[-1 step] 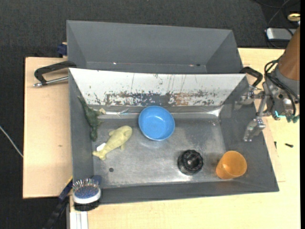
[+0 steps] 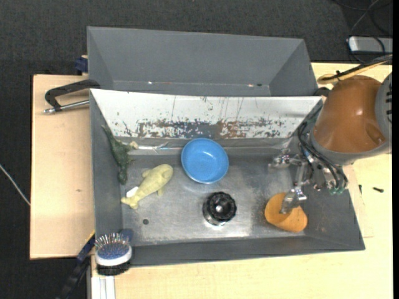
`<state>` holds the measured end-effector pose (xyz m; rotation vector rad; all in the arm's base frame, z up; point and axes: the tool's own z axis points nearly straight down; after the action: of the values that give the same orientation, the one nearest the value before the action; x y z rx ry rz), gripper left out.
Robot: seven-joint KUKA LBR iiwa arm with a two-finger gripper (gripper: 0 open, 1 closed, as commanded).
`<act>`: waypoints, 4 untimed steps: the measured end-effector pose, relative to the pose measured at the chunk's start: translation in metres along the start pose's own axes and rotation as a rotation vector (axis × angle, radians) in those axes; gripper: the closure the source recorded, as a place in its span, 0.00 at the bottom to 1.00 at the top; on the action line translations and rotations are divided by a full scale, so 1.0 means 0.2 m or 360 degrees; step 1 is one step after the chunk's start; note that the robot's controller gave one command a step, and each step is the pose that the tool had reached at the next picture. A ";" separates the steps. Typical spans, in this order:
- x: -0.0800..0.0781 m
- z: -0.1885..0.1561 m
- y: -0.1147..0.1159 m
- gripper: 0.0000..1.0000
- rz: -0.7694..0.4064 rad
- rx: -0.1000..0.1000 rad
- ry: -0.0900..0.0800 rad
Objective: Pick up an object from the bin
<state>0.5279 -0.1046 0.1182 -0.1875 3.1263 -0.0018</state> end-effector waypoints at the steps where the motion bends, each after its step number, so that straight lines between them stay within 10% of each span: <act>1: 0.01 0.01 0.00 1.00 -0.0001 -0.0002 0.0008; 2: 0.10 -0.70 0.00 1.00 -0.0788 0.0002 -0.0002; 3: 0.10 -0.69 0.00 0.00 -0.0787 -0.0004 0.0005; 4: 0.04 0.17 -0.12 0.00 -0.1263 -0.0015 0.0016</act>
Offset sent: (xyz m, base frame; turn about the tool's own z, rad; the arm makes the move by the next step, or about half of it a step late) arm 0.0000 0.0000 0.0000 0.0000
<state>0.5223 -0.1300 0.0850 -1.3868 2.8213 0.0055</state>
